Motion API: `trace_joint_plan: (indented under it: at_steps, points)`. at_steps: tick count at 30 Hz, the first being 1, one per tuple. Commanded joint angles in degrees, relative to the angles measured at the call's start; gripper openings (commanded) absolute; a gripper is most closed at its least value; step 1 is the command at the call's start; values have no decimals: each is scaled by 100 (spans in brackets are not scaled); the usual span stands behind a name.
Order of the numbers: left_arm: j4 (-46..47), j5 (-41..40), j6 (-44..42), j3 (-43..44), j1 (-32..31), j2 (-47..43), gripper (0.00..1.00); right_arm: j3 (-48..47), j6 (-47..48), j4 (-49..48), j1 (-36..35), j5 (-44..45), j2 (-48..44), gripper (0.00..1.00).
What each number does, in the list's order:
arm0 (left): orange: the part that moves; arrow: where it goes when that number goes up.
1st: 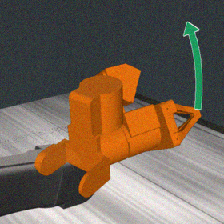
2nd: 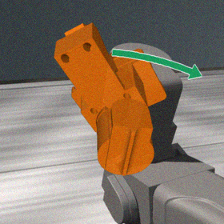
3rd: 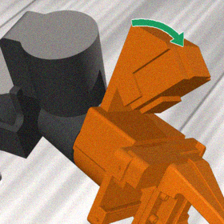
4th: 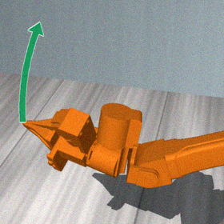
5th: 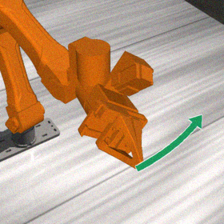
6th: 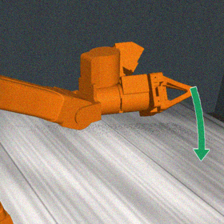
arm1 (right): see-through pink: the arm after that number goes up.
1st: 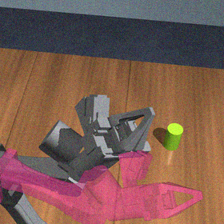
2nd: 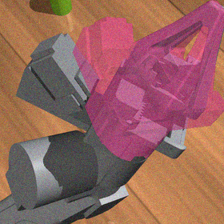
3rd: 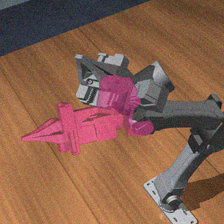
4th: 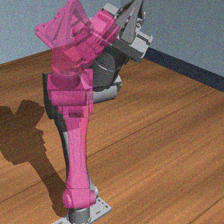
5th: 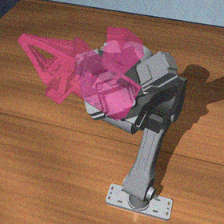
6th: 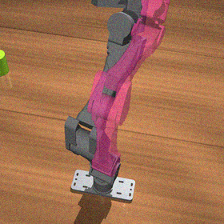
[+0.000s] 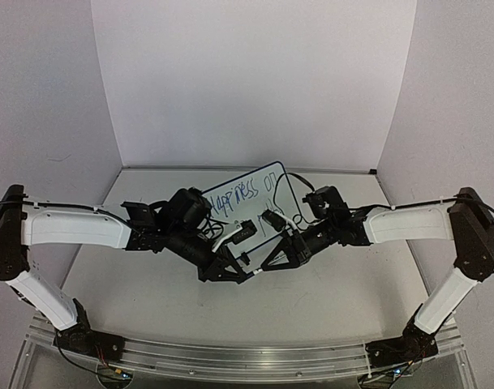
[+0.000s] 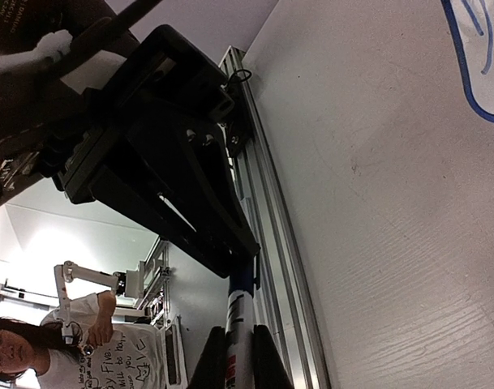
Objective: Write a sentence on the whiteboard
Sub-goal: Insert the whiteboard marker without the cap into the pen cap.
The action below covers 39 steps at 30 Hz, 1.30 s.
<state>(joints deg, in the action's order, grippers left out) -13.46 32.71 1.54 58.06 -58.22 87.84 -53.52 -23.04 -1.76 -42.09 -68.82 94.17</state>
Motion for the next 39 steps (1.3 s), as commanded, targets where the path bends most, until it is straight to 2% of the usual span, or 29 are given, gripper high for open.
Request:
trace_joint_plan:
  at_steps: [1, 20, 26, 28, 30, 35, 39]
  points:
    - [1525, 84, -4, 600, -32, 75, 0, -180, 119, -404, -293, -251, 66, 0]
    - [1703, 158, 27, 665, -32, 150, 0, -196, 133, -412, -359, -282, 70, 0]
    - [736, -30, -21, 425, -32, -150, 1, -12, 89, -376, -277, 606, -227, 0]
    - [526, -261, 91, 161, -35, -417, 9, 66, 59, -377, -185, 929, -374, 0]
    - [456, -484, 278, -135, -30, -683, 22, 94, 40, -379, -43, 1029, -470, 0]
    - [528, -463, 781, -534, -14, -938, 55, -9, -18, -378, 77, 760, -479, 0]
    - [566, -273, 978, -538, -15, -783, 67, -108, -49, -378, 78, 413, -394, 0]
